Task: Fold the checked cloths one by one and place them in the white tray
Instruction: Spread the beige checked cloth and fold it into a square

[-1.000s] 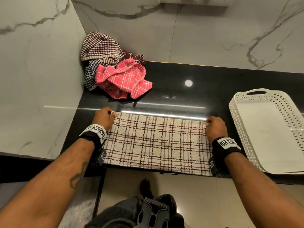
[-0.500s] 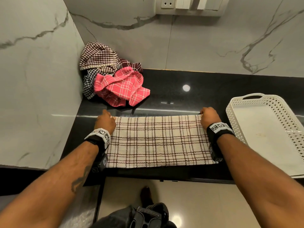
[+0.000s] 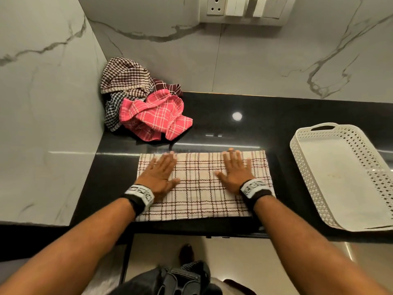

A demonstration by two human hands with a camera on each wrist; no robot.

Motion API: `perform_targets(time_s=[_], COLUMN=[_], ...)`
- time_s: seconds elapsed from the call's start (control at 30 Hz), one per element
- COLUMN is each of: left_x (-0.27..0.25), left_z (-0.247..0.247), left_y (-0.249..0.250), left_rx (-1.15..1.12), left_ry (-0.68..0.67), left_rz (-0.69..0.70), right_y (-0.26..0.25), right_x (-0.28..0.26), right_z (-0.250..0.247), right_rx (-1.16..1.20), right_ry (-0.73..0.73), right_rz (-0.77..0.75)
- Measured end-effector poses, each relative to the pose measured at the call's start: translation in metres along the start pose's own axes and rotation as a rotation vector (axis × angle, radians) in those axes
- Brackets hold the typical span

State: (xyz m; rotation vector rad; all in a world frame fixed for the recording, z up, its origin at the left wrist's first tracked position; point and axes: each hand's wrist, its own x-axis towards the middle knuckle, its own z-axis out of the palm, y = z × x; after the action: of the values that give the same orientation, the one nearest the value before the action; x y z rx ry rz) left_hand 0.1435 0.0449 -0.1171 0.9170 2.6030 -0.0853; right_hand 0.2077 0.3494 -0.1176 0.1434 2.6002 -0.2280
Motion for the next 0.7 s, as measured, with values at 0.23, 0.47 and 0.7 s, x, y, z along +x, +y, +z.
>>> perform_targets(time_s=[0.23,0.47,0.7], left_x=[-0.026,-0.006,-0.081], left_z=[-0.006,0.001,0.029], left_y=[-0.022,0.086,0.015], left_rx=[0.006,0.033,-0.093], left_ry=[-0.035,-0.036,0.014], left_rz=[-0.206,0.045,-0.25], right_y=[0.057,-0.064,0.065], right_x=[-0.026,-0.045,-0.078], right_z=[-0.01,0.026,0.028], right_rx=[0.005,0.007,0.07], right_ry=[0.046,0.008,0.001], right_rz=[0.223,-0.211,0.151])
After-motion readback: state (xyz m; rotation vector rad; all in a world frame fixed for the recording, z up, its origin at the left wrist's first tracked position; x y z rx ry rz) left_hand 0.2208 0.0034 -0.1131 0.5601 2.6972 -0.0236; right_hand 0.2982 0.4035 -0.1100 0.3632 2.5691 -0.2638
